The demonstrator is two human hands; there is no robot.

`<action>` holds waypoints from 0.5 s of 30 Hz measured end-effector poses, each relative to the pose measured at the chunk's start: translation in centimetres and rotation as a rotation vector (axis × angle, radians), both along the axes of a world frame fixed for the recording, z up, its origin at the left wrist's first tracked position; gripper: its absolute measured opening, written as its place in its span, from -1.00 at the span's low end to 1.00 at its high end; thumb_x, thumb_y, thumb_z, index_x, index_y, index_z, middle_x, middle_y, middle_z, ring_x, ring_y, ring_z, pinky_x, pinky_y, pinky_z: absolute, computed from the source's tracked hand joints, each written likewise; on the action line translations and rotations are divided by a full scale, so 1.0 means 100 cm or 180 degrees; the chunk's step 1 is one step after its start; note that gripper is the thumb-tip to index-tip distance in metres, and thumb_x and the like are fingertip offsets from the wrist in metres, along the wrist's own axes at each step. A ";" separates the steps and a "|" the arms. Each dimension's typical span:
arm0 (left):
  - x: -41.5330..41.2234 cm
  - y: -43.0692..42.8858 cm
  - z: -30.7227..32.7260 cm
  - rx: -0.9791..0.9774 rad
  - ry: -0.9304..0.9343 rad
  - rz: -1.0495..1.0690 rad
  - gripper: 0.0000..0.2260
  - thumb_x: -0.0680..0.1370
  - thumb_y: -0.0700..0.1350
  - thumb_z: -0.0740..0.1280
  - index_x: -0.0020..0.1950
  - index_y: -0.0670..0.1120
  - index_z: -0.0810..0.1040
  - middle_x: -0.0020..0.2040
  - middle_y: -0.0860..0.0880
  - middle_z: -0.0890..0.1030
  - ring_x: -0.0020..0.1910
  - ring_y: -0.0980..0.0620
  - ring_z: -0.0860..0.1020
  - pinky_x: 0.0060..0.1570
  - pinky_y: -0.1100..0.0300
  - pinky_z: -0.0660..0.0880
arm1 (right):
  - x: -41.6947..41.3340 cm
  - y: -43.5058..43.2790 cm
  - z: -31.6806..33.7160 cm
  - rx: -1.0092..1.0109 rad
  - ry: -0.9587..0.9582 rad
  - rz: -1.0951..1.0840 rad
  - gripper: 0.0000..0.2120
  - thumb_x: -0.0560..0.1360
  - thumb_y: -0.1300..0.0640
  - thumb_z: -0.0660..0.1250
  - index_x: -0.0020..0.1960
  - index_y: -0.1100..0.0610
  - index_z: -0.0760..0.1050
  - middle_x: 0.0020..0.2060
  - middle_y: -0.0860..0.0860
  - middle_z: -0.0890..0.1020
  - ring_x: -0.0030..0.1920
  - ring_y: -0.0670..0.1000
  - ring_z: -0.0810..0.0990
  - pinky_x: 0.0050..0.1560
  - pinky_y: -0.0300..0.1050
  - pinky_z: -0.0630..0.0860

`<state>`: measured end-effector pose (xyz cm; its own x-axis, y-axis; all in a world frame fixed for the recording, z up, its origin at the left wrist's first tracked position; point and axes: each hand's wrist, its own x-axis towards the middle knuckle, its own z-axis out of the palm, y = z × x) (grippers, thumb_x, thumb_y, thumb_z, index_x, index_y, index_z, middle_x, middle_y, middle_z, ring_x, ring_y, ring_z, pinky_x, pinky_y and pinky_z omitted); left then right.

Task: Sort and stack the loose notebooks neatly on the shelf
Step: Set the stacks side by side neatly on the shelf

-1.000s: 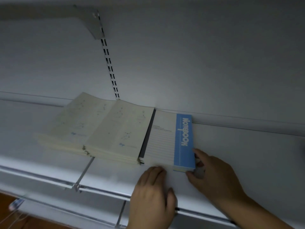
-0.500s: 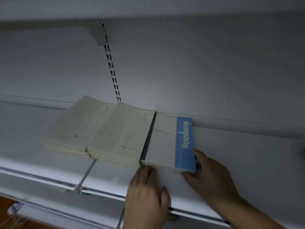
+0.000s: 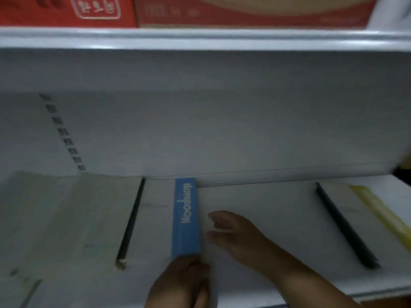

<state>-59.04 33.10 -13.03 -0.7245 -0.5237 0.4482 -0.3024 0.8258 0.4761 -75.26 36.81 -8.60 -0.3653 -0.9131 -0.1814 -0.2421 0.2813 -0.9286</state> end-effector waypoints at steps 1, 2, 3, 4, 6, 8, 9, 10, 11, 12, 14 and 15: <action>-0.013 0.000 0.000 -0.0069 -0.0114 -0.0203 -0.70 0.26 0.13 0.19 -0.03 0.19 0.43 -0.06 0.21 0.45 -0.17 0.31 0.47 -0.29 0.51 0.44 | -0.017 0.010 0.006 -0.0007 0.0242 -0.0202 -0.67 0.45 0.17 0.39 0.20 0.01 0.49 0.06 -0.08 0.58 0.12 -0.15 0.54 0.13 -0.23 0.49; -0.029 0.000 -0.004 -0.0174 -0.0210 -0.0391 -0.69 0.25 0.13 0.17 -0.02 0.21 0.40 -0.05 0.20 0.42 -0.16 0.32 0.46 -0.27 0.53 0.44 | -0.037 0.023 0.012 -0.0043 0.0436 -0.0457 -0.67 0.45 0.10 0.39 0.19 -0.05 0.48 0.10 -0.07 0.54 0.15 -0.12 0.52 0.10 -0.25 0.49; -0.044 0.003 -0.006 -0.0085 -0.0256 -0.0589 -0.68 0.26 0.14 0.17 0.01 0.26 0.38 -0.04 0.21 0.42 -0.15 0.33 0.46 -0.25 0.54 0.44 | -0.058 0.040 0.018 -0.0092 0.0580 -0.0772 -0.72 0.45 0.07 0.38 0.14 -0.11 0.47 0.10 -0.06 0.54 0.14 -0.09 0.53 0.03 -0.30 0.49; -0.057 0.006 -0.010 0.0151 -0.0227 -0.0770 -0.65 0.26 0.15 0.19 0.04 0.37 0.36 -0.02 0.26 0.45 -0.12 0.34 0.48 -0.23 0.54 0.45 | -0.080 0.060 0.022 -0.0139 0.0772 -0.1144 -0.75 0.46 0.05 0.37 0.11 -0.13 0.48 0.11 -0.04 0.54 0.13 -0.06 0.54 -0.02 -0.31 0.47; -0.084 0.016 -0.023 0.0559 -0.0062 -0.0840 -0.62 0.24 0.22 0.21 -0.01 0.61 0.29 0.01 0.55 0.44 -0.03 0.41 0.51 -0.09 0.56 0.43 | -0.131 0.104 0.027 -0.0131 0.1296 -0.1935 -0.73 0.48 0.05 0.35 0.18 -0.03 0.50 0.17 0.05 0.56 0.14 0.01 0.54 0.05 -0.25 0.41; -0.109 0.033 -0.027 0.0510 0.0034 -0.0906 -0.60 0.21 0.26 0.19 -0.01 0.65 0.27 0.01 0.65 0.37 0.03 0.43 0.48 -0.01 0.54 0.41 | -0.183 0.152 0.030 0.0365 0.1584 -0.2502 -0.62 0.50 0.03 0.30 0.30 0.07 0.43 0.28 0.09 0.51 0.20 0.09 0.50 0.16 -0.14 0.40; -0.121 0.040 -0.025 0.0486 -0.0048 -0.1051 -0.61 0.23 0.22 0.20 0.03 0.53 0.34 0.02 0.52 0.45 -0.02 0.37 0.49 -0.09 0.53 0.43 | -0.208 0.174 0.027 0.0813 0.1599 -0.2623 -0.57 0.51 0.01 0.28 0.35 0.08 0.37 0.33 0.10 0.46 0.27 0.12 0.46 0.23 -0.08 0.39; -0.132 0.046 -0.021 0.0300 -0.0100 -0.1134 -0.61 0.24 0.19 0.19 0.06 0.36 0.39 0.00 0.35 0.47 -0.10 0.30 0.48 -0.21 0.51 0.45 | -0.229 0.194 0.023 0.1299 0.1526 -0.2635 -0.52 0.52 -0.01 0.26 0.40 0.09 0.31 0.38 0.11 0.41 0.32 0.14 0.42 0.28 -0.05 0.35; -0.139 0.053 -0.013 0.0246 -0.0181 -0.1166 -0.64 0.23 0.17 0.18 0.02 0.25 0.41 -0.06 0.25 0.45 -0.18 0.27 0.46 -0.33 0.48 0.45 | -0.246 0.209 0.018 0.1667 0.1389 -0.2573 -0.48 0.52 -0.01 0.26 0.42 0.12 0.26 0.41 0.13 0.37 0.35 0.14 0.39 0.29 -0.05 0.33; -0.145 0.059 -0.011 0.0194 -0.0261 -0.1040 -0.67 0.22 0.17 0.17 -0.04 0.21 0.43 -0.12 0.22 0.44 -0.25 0.28 0.46 -0.43 0.46 0.43 | -0.255 0.218 0.013 0.1833 0.1213 -0.2485 -0.46 0.52 0.01 0.28 0.44 0.15 0.24 0.41 0.14 0.36 0.36 0.15 0.38 0.29 -0.07 0.33; -0.152 0.064 -0.009 0.0263 -0.0461 -0.0824 -0.75 0.21 0.18 0.17 -0.17 0.24 0.50 -0.25 0.28 0.49 -0.38 0.33 0.48 -0.52 0.47 0.39 | -0.263 0.223 0.006 0.1627 0.0866 -0.2353 -0.46 0.49 0.11 0.34 0.42 0.19 0.27 0.38 0.15 0.40 0.34 0.15 0.41 0.29 -0.05 0.33; -0.154 0.066 -0.008 0.0329 -0.0536 -0.0685 -0.77 0.20 0.18 0.17 -0.22 0.26 0.52 -0.30 0.29 0.51 -0.41 0.34 0.49 -0.54 0.48 0.37 | -0.262 0.222 0.006 0.1445 0.0702 -0.2310 -0.47 0.48 0.18 0.36 0.40 0.19 0.30 0.35 0.14 0.44 0.32 0.16 0.42 0.27 -0.04 0.34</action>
<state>-74.44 39.73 -13.84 -0.8836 -0.3863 0.2647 -0.2072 0.8293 0.5189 -101.46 59.01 -7.99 -0.8964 -0.2993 -0.3269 -0.0210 0.7654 -0.6432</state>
